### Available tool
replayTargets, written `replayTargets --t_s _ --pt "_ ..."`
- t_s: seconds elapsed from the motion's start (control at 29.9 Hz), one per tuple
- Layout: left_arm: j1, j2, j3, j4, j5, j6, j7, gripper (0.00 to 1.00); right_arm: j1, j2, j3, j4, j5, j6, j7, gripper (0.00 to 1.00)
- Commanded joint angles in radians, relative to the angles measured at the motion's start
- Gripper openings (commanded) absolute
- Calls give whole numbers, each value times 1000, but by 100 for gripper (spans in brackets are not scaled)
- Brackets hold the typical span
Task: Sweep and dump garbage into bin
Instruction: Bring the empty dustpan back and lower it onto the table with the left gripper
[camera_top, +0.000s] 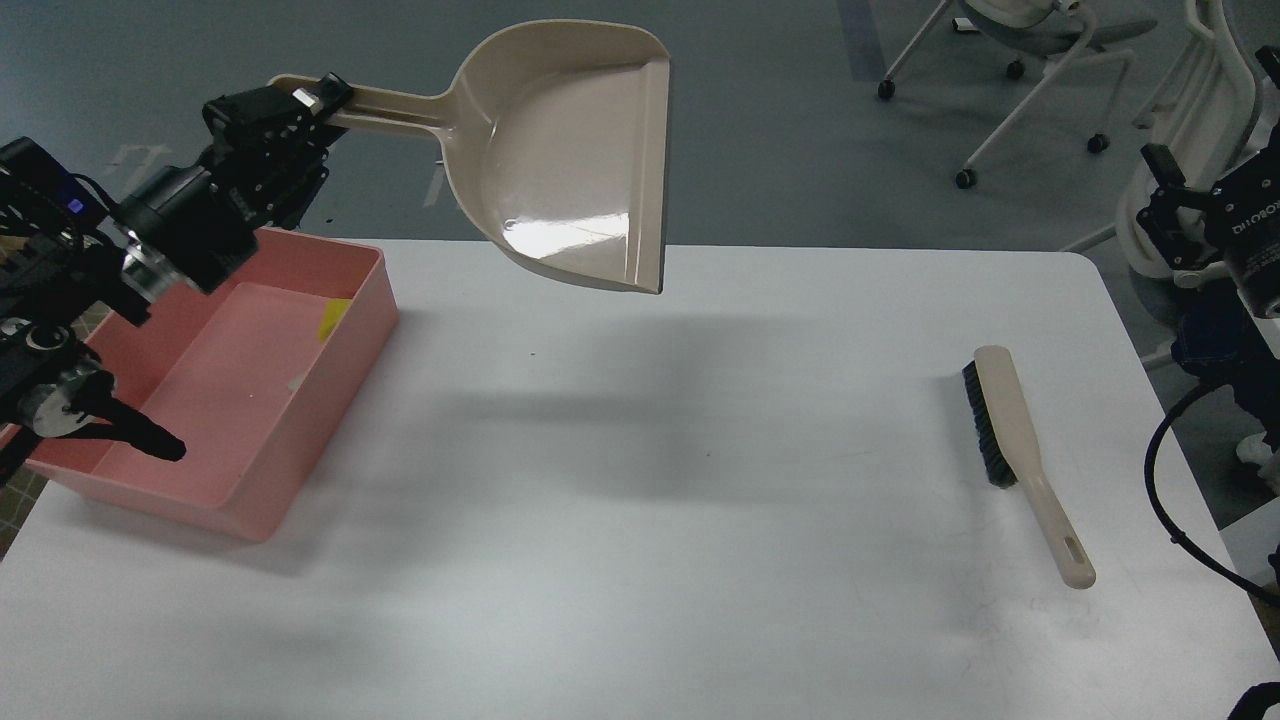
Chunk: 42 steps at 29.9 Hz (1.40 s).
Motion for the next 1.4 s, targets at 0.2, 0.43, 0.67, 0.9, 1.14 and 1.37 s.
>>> replayTargets --t_s 0.2,0.43,0.67,0.9,1.14,1.37 --pt "91 -72 1 -126 2 83 0 14 -2 -15 2 0 1 0 0 100" --pt "174 -97 2 -201 17 111 0 14 -3 -15 5 3 1 0 0 100" --pt "229 -103 2 -223 66 137 1 14 -31 -15 39 0 1 0 0 100" --pt "302 -112 2 -224 85 153 1 14 -29 -12 44 2 1 0 0 100" --pt "335 -153 48 -186 157 163 1 14 -8 -14 42 -6 1 0 0 100" --pt "311 -201 130 -80 177 186 16 14 -5 -14 42 -6 1 0 0 100"
